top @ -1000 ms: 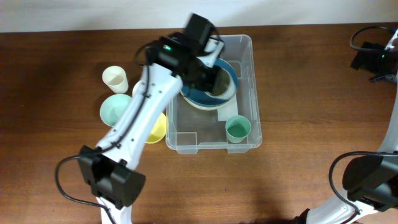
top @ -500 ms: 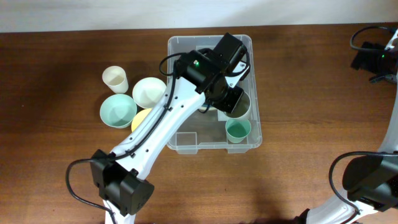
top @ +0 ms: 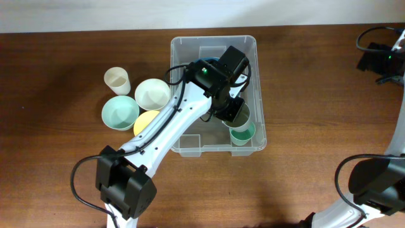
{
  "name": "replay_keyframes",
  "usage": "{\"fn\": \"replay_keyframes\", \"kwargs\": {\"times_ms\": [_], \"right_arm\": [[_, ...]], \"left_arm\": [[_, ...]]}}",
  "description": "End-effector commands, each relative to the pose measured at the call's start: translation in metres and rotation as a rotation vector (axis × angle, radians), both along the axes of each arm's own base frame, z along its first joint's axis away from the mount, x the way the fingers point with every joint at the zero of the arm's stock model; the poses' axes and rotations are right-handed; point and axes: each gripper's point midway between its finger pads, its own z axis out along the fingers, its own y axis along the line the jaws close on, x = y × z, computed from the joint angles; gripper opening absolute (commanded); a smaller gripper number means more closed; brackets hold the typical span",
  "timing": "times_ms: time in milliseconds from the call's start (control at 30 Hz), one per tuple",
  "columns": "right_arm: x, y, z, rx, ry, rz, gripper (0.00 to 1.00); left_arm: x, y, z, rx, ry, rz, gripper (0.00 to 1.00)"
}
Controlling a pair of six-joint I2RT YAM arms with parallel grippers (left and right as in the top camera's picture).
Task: Pack container
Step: 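Carry the grey cup right and lower it onto the mint cup, then release the grey cup and raise the left gripper away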
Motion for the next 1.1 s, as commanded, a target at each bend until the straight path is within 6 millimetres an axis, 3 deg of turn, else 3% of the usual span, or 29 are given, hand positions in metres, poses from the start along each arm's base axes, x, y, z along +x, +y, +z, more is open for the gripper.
{"fn": "replay_keyframes", "kwargs": {"times_ms": [0,133,267,800,867,967,1067], "right_arm": [[-0.001,-0.001,0.012,-0.009,-0.03,-0.013,0.99],[-0.001,-0.001,0.012,-0.009,-0.03,-0.013,0.99],[-0.001,-0.001,0.012,-0.009,-0.03,-0.013,0.99],[-0.001,-0.001,0.012,-0.009,-0.03,-0.013,0.99],[-0.001,-0.001,0.012,-0.009,-0.03,-0.013,0.99],[-0.001,-0.001,0.012,-0.009,-0.03,-0.013,0.99],[-0.001,-0.001,0.012,-0.009,-0.03,-0.013,0.99]], "left_arm": [[-0.008,-0.007,0.011,-0.016,-0.026,-0.015,0.01],[-0.014,-0.02,0.012,-0.004,-0.064,-0.048,0.01],[-0.007,-0.013,0.011,0.064,-0.12,0.006,0.01],[-0.002,-0.017,0.004,0.062,-0.12,0.006,0.01],[-0.002,-0.017,0.001,0.067,-0.115,0.005,0.07],[-0.002,-0.017,-0.001,0.072,-0.111,0.004,0.27],[-0.001,-0.018,0.0,0.067,-0.116,0.005,0.39]]}}
